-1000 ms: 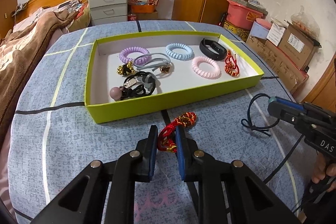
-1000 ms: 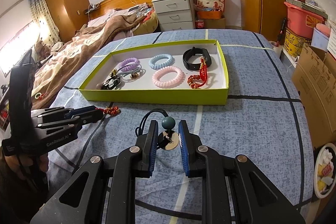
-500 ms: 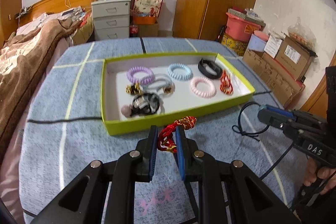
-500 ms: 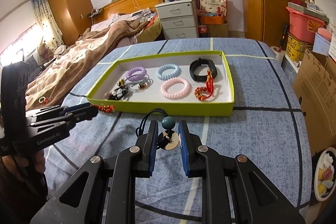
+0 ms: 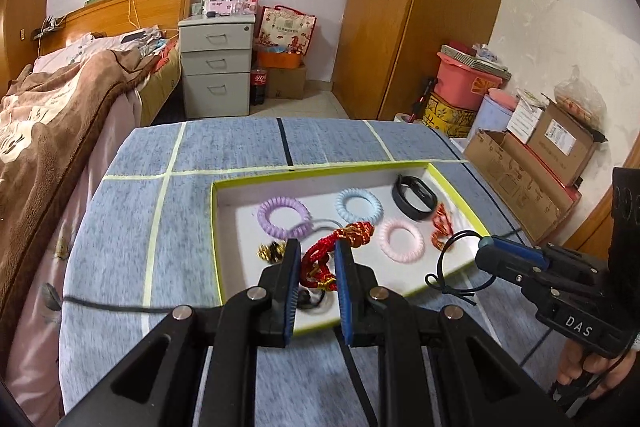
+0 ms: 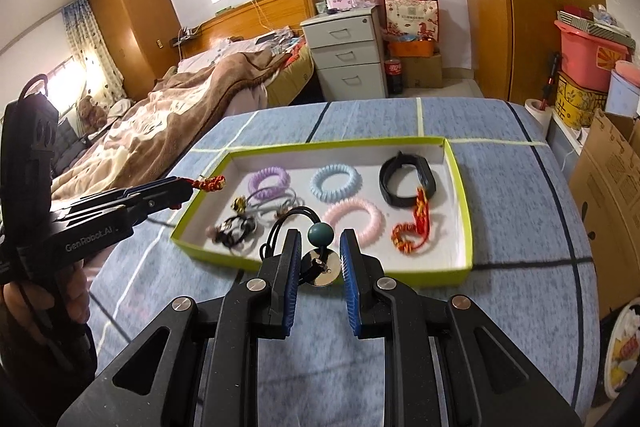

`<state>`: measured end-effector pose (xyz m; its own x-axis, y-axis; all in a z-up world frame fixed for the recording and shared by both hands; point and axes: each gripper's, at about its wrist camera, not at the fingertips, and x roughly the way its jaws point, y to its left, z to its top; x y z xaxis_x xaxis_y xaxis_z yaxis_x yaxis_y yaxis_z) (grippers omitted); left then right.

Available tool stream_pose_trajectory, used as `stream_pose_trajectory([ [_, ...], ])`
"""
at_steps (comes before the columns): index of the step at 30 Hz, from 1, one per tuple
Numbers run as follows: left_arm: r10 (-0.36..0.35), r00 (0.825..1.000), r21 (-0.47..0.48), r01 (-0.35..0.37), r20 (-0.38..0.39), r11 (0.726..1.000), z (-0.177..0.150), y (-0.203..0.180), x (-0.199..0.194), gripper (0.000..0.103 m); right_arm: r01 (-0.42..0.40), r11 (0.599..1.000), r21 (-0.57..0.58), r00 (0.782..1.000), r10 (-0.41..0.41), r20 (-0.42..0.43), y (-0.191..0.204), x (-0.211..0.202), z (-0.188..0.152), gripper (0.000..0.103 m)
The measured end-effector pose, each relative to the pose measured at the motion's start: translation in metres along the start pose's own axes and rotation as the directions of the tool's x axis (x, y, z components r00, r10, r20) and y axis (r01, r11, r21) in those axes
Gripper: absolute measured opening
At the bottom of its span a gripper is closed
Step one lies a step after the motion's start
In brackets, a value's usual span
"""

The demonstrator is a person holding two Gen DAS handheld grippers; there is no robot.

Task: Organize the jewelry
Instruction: 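Carry the teal-bead elastic and red knot charm with both tools into the box, then open the right tool releasing the teal-bead elastic while the left tool releases the red charm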

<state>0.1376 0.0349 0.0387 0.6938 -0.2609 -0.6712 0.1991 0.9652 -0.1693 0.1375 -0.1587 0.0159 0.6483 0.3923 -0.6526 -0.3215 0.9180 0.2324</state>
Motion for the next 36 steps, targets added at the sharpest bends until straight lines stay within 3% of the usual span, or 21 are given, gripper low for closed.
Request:
stream_pose_trajectory([
  [18, -0.043, 0.993, -0.033, 0.039, -0.114, 0.999, 0.032, 0.01, 0.082, 0.018, -0.005, 0.999, -0.04, 0.991, 0.0, -0.137, -0.002, 0.073, 0.012, 0.021],
  [36, -0.046, 0.982, -0.043, 0.039, -0.181, 0.998, 0.025, 0.008, 0.113, 0.019, 0.033, 0.998, -0.056, 0.985, -0.042, -0.169, -0.01, 0.089, 0.009, 0.021],
])
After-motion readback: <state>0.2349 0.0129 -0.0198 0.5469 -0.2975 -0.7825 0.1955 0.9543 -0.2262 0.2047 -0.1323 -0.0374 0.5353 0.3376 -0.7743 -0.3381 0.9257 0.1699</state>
